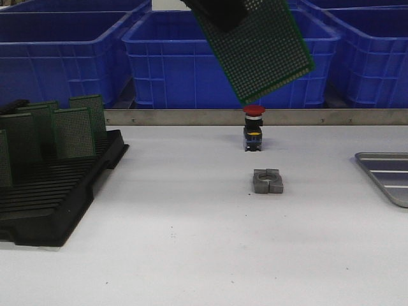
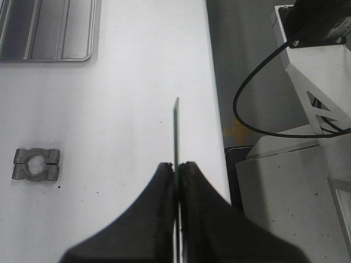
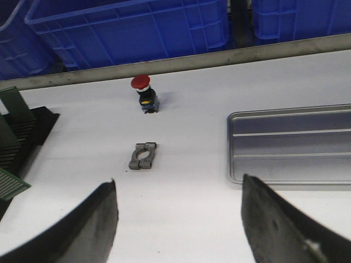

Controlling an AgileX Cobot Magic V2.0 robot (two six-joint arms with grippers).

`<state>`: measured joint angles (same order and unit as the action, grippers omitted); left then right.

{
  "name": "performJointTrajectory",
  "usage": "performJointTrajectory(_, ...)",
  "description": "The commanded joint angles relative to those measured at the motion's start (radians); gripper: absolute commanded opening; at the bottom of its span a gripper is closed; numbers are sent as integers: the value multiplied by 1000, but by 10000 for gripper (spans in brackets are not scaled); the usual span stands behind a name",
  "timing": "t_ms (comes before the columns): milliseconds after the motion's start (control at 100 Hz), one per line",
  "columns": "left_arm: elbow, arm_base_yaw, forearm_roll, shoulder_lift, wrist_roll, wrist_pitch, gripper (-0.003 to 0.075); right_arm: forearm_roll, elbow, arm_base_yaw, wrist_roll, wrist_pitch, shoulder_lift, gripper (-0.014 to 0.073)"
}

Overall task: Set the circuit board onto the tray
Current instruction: 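Bring the right gripper to the board and grasp its lower edge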

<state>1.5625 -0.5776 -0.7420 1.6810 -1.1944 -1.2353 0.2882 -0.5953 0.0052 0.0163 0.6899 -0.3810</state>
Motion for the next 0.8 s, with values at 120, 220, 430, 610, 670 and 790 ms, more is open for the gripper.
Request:
performJointTrajectory(120,24,-9,-64,-48,9,-42,-18,247,-44,0,-359,-45,-115,515)
performJointTrajectory(220,24,-9,-64,-48,9,-42,-18,414,-65,0,-634,8,-203,515)
performJointTrajectory(430,24,-9,-64,-48,9,-42,-18,716,-131,0,-1110,232,-423,515)
performJointTrajectory(610,24,-9,-64,-48,9,-42,-18,829,-206,0,-1272,344,-593,515)
performJointTrajectory(670,24,-9,-64,-48,9,-42,-18,842,-230,0,-1294,344,-640,515)
performJointTrajectory(790,24,-9,-64,-48,9,-42,-18,856,-268,0,-1323,360,-722,515)
